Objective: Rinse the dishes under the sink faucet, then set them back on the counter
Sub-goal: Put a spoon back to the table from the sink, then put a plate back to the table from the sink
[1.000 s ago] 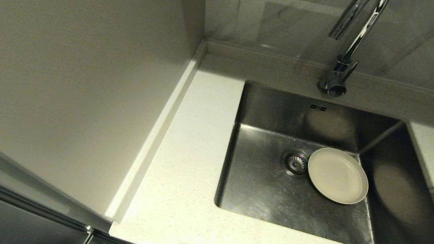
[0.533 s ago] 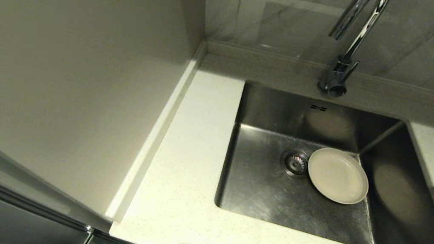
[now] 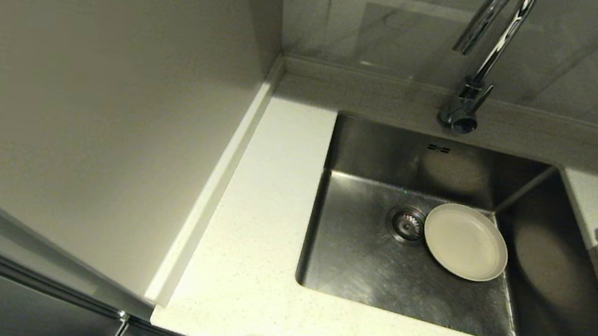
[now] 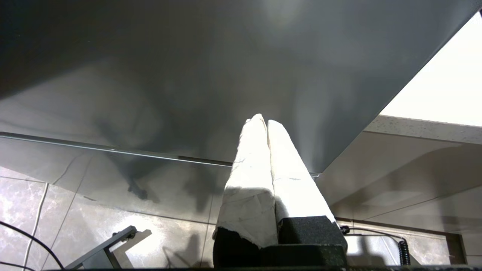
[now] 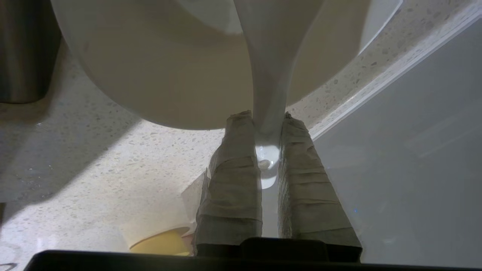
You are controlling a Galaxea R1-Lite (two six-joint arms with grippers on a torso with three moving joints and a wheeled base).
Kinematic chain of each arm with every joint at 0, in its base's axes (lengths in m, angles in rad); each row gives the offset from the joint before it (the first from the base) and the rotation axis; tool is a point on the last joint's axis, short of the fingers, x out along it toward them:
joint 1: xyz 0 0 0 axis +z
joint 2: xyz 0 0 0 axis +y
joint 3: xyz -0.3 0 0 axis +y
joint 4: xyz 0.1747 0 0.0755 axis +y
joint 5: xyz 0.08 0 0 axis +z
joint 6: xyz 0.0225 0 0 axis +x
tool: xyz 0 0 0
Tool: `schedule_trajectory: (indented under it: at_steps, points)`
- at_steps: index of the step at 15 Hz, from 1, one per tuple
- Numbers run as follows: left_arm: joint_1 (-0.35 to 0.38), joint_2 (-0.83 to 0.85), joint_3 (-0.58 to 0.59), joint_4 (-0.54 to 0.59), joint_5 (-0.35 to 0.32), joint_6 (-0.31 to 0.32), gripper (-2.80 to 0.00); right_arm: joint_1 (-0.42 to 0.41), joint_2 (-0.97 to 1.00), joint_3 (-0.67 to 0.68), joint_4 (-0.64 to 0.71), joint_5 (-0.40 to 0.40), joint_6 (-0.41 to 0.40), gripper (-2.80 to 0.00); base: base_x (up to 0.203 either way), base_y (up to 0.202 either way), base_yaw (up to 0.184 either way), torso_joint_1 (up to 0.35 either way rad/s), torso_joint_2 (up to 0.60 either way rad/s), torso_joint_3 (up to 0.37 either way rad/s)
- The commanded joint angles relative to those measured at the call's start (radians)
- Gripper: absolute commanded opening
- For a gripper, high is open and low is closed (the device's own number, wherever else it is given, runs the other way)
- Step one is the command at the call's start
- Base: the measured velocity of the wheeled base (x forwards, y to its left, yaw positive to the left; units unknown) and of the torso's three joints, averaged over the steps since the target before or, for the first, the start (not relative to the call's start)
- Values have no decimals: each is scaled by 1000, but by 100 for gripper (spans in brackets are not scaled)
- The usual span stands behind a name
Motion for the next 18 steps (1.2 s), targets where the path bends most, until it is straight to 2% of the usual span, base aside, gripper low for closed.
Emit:
schedule_trajectory:
  at_steps: [1, 6, 10, 12, 14, 16, 18]
  points:
    - [0, -3, 0, -1, 0, -1, -280, 0, 5, -2, 4, -1, -1, 0, 0, 0, 0, 0, 0, 0]
    - [0, -3, 0, -1, 0, -1, -280, -3, 2, -25, 4, 0, 3, 0, 0, 0, 0, 0, 0, 0]
    - [0, -3, 0, -1, 0, -1, -280, 0, -53, -88, -61, 31, 22, 0, 0, 0, 0, 0, 0, 0]
    - [0, -3, 0, -1, 0, -1, -280, 10, -90, -90, -91, 158, 21, 0, 0, 0, 0, 0, 0, 0]
    - [0, -3, 0, -1, 0, -1, -280, 80, -101, -90, -117, 258, 39, 0, 0, 0, 0, 0, 0, 0]
    - [0, -3, 0, -1, 0, -1, -280, 178, -101, -97, -122, 287, 133, 0, 0, 0, 0, 0, 0, 0]
    - [0, -3, 0, -1, 0, -1, -280, 293, -86, -113, -141, 292, 297, 0, 0, 0, 0, 0, 0, 0]
